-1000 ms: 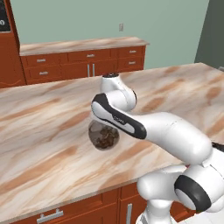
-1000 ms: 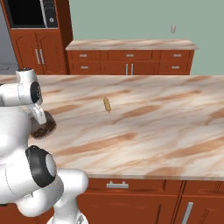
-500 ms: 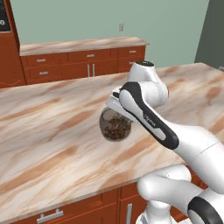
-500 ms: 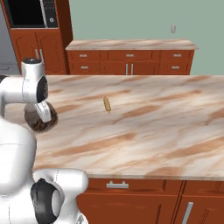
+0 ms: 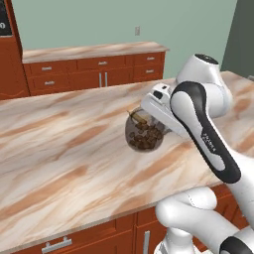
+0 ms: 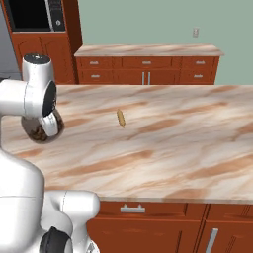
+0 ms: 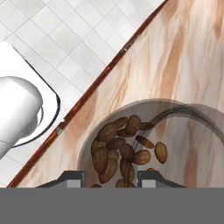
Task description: Pick the jar and jar from the dining table and place them in the open cabinet. Close the cabinet after placing the objects.
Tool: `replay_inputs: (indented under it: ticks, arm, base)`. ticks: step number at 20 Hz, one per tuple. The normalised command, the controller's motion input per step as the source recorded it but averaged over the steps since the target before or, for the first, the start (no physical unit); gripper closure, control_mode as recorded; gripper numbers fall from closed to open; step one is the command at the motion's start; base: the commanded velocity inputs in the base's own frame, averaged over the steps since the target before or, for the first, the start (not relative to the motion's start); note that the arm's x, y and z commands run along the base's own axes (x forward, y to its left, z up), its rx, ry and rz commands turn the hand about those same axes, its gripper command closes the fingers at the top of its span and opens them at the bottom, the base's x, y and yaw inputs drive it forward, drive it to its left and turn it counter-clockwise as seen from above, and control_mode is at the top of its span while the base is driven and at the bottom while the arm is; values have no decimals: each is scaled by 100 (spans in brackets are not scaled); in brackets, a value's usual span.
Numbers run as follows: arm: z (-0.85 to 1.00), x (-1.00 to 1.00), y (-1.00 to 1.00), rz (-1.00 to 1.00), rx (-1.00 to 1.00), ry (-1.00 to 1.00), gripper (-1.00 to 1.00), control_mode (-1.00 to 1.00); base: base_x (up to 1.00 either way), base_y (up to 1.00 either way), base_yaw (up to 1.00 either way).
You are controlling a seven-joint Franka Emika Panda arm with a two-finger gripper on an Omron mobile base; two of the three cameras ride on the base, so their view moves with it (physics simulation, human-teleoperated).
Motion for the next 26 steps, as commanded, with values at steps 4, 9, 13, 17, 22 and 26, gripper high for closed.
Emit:
replay_inputs:
  ticks: [4,9,13,17,22,26]
  arm:
    - [11,-37,0,0,0,-6,100,-100]
    - [26,-29,0,0,0,-9,100,-100]
    - [0,0,0,0,0,0,100,100]
    - [0,0,0,0,0,0,100,100]
    - [0,0,0,0,0,0,100,100]
    - [0,0,0,0,0,0,100,100]
  base:
    - [0,0,0]
    - [0,0,0]
    - [-38,7,0]
    - [-70,75,4]
    - [-12,100,8]
    - [0,100,17]
